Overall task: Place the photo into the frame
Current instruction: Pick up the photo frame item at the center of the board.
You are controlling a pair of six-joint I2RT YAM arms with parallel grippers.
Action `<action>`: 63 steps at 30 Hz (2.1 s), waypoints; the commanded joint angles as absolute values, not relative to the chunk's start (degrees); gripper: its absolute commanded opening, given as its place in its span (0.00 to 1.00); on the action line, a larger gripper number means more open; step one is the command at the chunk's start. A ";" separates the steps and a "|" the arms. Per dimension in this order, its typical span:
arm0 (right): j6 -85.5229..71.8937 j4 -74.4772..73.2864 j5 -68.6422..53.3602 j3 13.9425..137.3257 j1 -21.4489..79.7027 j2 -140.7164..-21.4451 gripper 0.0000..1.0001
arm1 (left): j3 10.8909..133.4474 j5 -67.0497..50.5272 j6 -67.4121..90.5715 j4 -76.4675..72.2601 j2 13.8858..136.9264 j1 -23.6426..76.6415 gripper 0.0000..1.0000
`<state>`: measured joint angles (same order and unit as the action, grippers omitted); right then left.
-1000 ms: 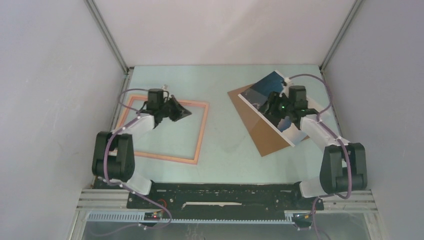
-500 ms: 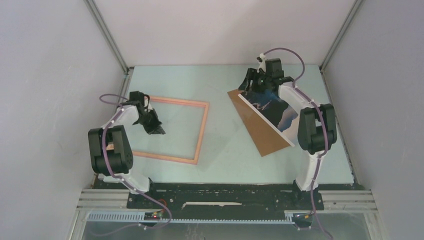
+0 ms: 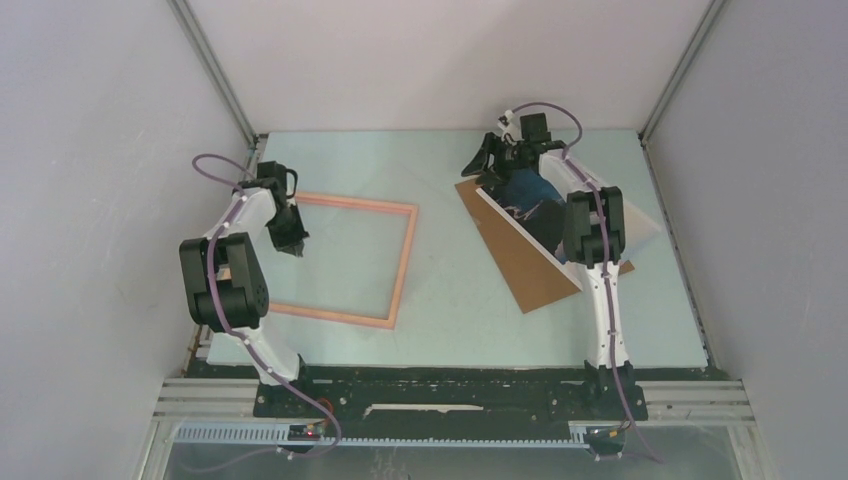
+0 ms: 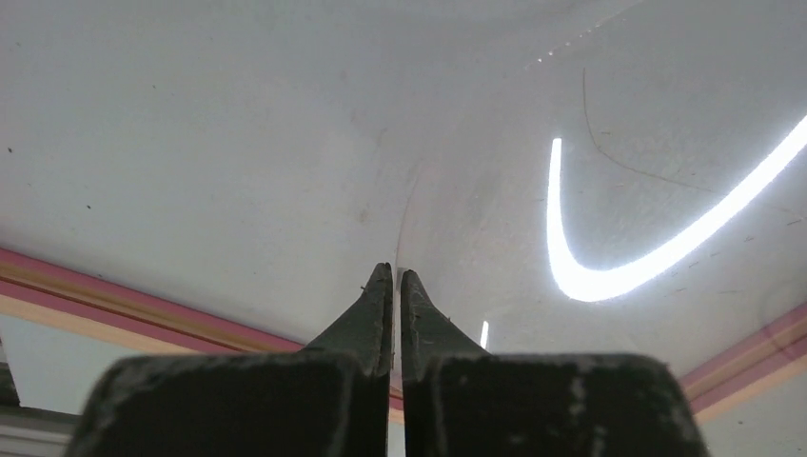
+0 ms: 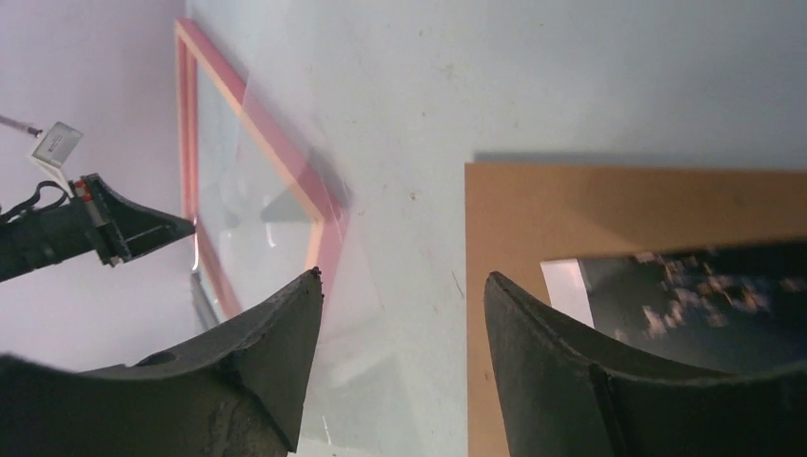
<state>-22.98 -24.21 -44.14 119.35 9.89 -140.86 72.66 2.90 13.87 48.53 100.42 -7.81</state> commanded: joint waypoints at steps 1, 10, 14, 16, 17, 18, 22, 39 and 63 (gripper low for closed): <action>-29.07 -25.25 -54.07 126.44 10.99 -148.21 0.70 | 75.65 6.94 11.00 45.25 100.18 -7.64 0.00; -37.79 -14.32 -66.83 122.29 12.06 -152.30 0.66 | 75.09 6.22 10.33 43.67 97.99 -7.40 0.00; -39.47 -7.07 -67.25 112.20 12.93 -148.27 0.65 | 75.31 5.49 10.20 43.81 97.21 -7.41 0.00; -35.14 -12.30 -64.71 112.15 13.60 -147.49 0.65 | 75.28 5.34 10.27 43.73 96.81 -7.41 0.00; -32.40 -15.76 -62.68 113.10 14.02 -147.28 0.65 | 75.24 5.38 10.28 43.76 96.66 -7.39 0.00; -30.81 -18.00 -61.28 113.34 14.38 -147.03 0.65 | 75.21 5.25 10.36 43.79 96.49 -7.34 0.00; -35.73 -10.11 -63.45 107.83 14.86 -144.70 0.63 | 75.06 4.73 10.48 43.57 96.07 -7.41 0.00; -53.60 23.77 -65.77 86.60 12.13 -134.11 0.05 | 66.64 2.19 11.68 34.64 82.39 -7.05 0.69; -70.71 69.89 -50.19 44.24 8.78 -115.96 0.00 | 28.62 3.78 63.44 35.34 46.94 -6.52 0.89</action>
<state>-68.84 61.25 -53.98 46.24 9.37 -119.96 33.06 1.85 48.14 34.92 49.23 -6.76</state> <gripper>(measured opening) 0.007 0.906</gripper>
